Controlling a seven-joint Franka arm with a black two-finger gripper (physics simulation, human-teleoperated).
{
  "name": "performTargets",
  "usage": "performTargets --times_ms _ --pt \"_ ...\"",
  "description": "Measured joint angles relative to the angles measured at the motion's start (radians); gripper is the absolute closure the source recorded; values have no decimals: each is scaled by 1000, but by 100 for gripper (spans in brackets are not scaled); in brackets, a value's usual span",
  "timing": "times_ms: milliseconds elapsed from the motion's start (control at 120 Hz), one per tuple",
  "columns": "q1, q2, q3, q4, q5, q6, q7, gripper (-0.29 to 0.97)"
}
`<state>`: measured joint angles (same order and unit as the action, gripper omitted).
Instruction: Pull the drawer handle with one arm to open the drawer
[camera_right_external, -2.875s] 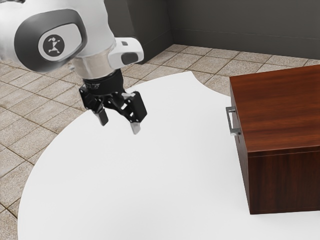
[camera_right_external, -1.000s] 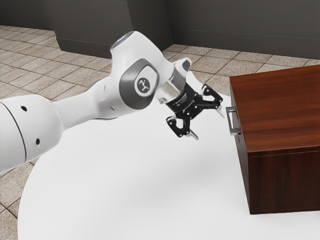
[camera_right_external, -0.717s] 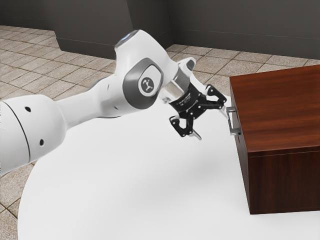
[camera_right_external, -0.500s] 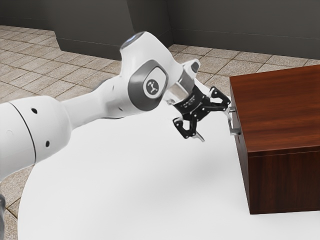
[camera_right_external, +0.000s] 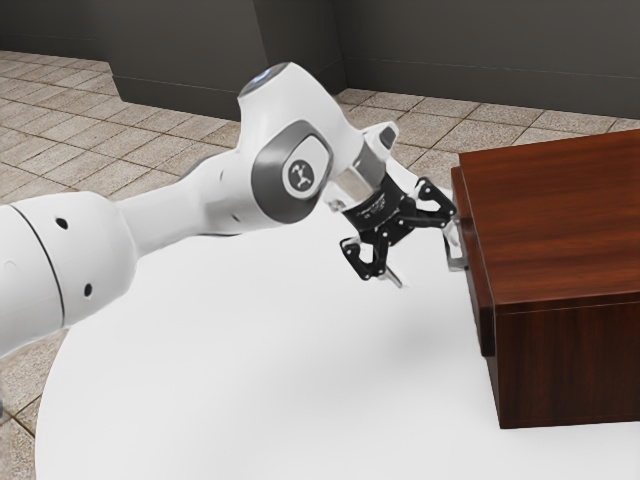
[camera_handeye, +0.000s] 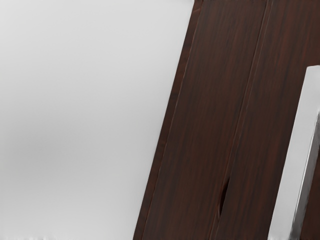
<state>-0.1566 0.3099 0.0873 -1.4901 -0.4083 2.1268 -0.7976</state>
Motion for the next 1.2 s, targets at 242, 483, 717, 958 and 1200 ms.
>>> performTargets --times_ms 242,483,717,958,1200 --pt "2 -51 6 -55 18 -17 -3 0" --pt "6 -140 6 -166 33 12 -6 0" --pt "8 -131 3 -153 35 98 0 0" --pt "8 -84 -14 -151 22 160 10 0" --pt "10 -99 -15 -185 16 177 16 0"
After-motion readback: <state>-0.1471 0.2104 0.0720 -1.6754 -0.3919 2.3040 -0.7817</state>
